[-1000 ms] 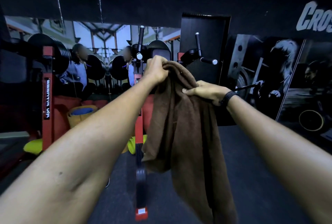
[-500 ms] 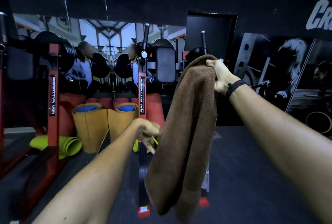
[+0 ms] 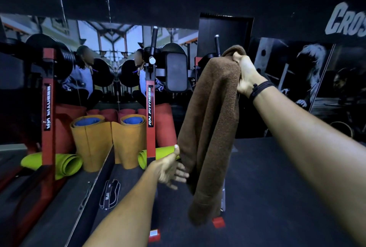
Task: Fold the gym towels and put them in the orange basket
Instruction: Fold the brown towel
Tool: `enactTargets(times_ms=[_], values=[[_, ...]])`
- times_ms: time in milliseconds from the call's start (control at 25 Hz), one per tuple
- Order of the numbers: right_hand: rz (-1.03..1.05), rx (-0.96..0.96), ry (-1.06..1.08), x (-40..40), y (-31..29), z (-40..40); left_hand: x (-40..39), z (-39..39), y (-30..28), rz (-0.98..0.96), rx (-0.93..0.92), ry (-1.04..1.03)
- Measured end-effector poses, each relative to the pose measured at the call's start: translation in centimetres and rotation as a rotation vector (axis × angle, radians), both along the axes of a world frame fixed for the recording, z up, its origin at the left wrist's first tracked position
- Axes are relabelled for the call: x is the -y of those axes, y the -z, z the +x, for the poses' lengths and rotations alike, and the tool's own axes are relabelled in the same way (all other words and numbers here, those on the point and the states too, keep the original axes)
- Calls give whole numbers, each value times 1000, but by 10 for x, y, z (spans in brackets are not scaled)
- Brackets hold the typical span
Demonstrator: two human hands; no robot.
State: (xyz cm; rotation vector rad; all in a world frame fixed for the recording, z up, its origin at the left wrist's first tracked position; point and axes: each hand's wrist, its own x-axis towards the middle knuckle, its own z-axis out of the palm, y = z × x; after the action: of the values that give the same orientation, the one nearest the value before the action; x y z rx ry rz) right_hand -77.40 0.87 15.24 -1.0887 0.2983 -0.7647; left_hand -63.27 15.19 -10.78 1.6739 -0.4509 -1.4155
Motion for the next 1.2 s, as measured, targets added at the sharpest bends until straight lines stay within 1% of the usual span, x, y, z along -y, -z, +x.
enactTargets(times_ms=[120,280,360,480,520,560,600,680,720,760,800,840,880,1040,1120,1200], values=[[-9,-12,35,6,1,-6,10,-1,-8,-182,148,-244],[-17,-68,28,13,3,-17,19,3,-31,-373,110,-408],[-62,-166,26,17,4,-18,23,5,-45,-472,110,-488],[-150,-344,3,32,11,-22,26,10,-76,-682,86,-621],[-209,-400,-24,35,15,-25,26,11,-89,-739,92,-640],[-333,-494,-19,41,20,-27,25,12,-101,-773,112,-645],[-533,-652,19,44,22,-31,25,13,-111,-793,138,-644],[-981,-1036,154,50,26,-35,27,18,-129,-822,195,-653],[-1138,-1193,218,53,27,-37,27,23,-136,-843,224,-671],[-1221,-1297,253,58,30,-39,27,29,-142,-855,253,-710],[-1242,-1347,299,64,35,-43,25,35,-147,-856,281,-765],[-1192,-1350,350,72,40,-46,22,42,-152,-855,306,-824],[-1097,-1321,414,78,46,-50,17,47,-157,-855,330,-882],[-803,-1130,692,93,66,-61,-1,70,-172,-870,365,-1073],[-727,-1049,727,96,71,-62,-7,78,-174,-833,367,-1119],[-593,-883,679,95,73,-58,-13,84,-175,-814,326,-1164]])
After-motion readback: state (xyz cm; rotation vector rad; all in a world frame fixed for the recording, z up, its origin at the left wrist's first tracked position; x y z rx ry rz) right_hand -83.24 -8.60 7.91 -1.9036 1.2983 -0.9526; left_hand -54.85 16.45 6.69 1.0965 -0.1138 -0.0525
